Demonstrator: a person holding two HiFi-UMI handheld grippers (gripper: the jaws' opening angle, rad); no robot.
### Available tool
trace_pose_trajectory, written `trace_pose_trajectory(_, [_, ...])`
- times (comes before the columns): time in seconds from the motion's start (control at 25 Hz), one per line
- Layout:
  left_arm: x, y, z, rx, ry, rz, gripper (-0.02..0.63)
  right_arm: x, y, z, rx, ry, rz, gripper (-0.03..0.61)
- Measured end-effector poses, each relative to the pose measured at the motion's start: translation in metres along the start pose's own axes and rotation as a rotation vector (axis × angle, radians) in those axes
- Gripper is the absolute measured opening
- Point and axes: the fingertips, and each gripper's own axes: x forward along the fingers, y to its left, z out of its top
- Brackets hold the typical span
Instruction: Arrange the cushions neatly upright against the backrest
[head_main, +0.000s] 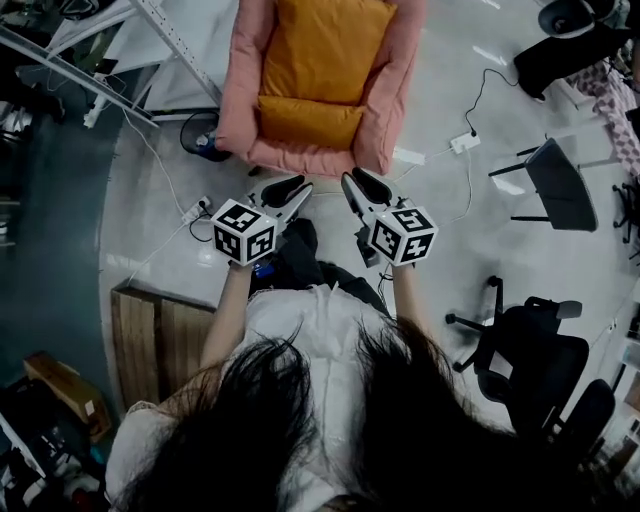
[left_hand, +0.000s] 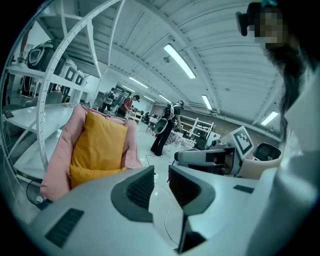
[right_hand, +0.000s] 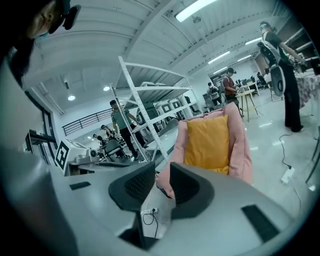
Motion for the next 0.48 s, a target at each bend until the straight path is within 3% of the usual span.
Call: trace_pose_trajectory(0.48, [-0.028, -0.077, -0.048, 0.012, 0.01, 0.052, 0.1, -0.069, 0.047, -0.034, -0.077, -0.022, 0.1, 0.075])
